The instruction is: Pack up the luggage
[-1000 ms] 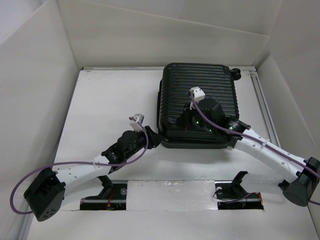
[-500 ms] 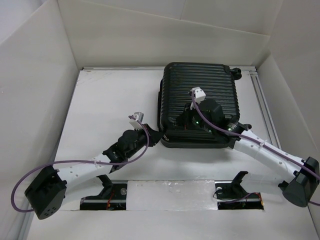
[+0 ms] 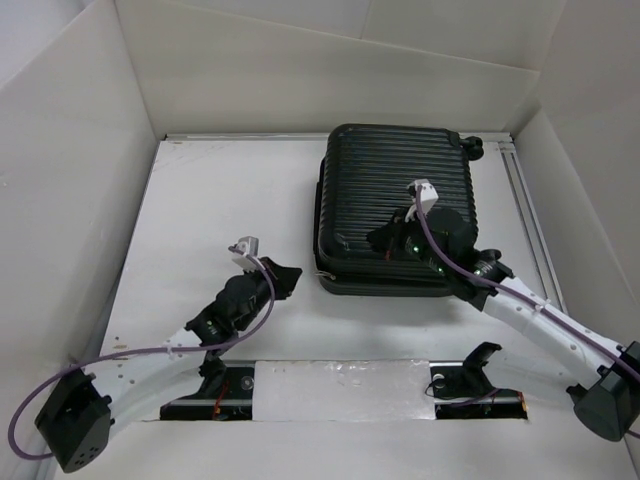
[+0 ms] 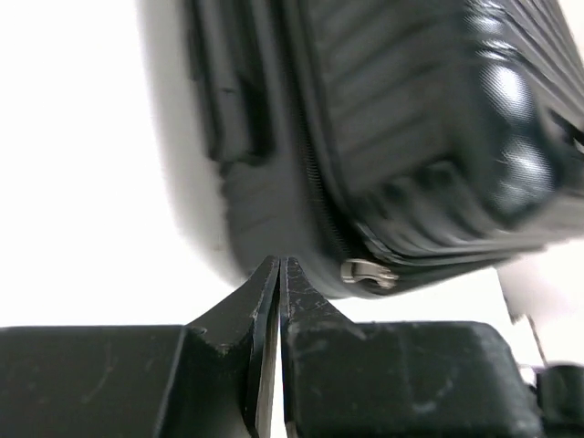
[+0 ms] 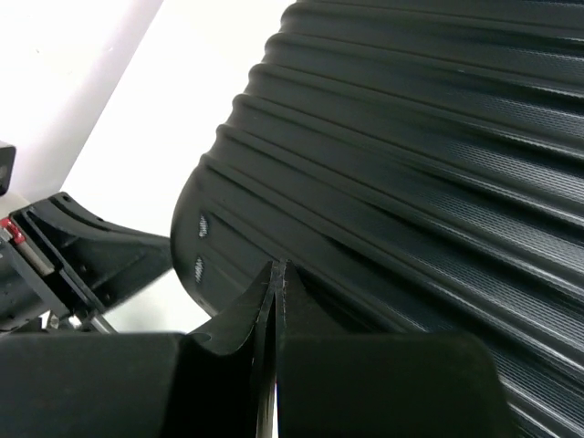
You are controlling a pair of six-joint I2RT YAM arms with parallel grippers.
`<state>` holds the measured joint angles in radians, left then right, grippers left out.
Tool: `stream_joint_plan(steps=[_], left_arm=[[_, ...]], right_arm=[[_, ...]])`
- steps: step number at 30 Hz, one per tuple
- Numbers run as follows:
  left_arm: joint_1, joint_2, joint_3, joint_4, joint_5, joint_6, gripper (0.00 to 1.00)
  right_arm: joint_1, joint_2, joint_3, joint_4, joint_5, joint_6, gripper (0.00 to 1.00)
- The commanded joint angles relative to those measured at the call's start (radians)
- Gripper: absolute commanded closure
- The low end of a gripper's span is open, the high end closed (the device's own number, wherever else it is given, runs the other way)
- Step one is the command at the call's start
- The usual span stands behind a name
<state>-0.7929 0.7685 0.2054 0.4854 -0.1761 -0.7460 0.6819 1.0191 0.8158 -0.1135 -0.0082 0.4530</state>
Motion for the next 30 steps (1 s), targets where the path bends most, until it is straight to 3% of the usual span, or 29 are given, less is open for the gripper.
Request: stream_joint_plan(steps=[1, 6, 10, 14, 15, 28, 30], left_arm=[[0.012, -0.072, -0.03, -0.074, -0.103, -0.012, 1.0], [0.012, -0.161, -0.08, -0.16, -0.164, -0.067, 1.0], [0.012, -0.135, -0.08, -0.015, -0.018, -0.042, 0.97], [0.012, -0.069, -0.049, 0.076, 0.137, -0.085, 0.53], [0.012, -0.06, -0.049, 0.093, 0.15, -0.096, 0.51], [0.012, 0.104, 0.002, 0.292, 0.225, -0.133, 0.51], [0.012, 0.136, 0.029, 0.304, 0.216, -0.122, 0.55]], right_arm=[[-0.045, 0.001, -0.052, -0.126, 0.025, -0.023, 0.99], [-0.088, 0.001, -0.072, -0.135, 0.007, -0.033, 0.99], [-0.113, -0.019, -0.095, -0.126, -0.021, -0.042, 0.99], [-0.124, -0.028, -0.095, -0.126, -0.041, -0.042, 0.99], [-0.124, -0.028, -0.095, -0.126, -0.041, -0.042, 0.99], [-0.124, -0.019, -0.104, -0.126, -0.059, -0.051, 0.98], [-0.124, -0.019, -0.104, -0.126, -0.068, -0.051, 0.98]])
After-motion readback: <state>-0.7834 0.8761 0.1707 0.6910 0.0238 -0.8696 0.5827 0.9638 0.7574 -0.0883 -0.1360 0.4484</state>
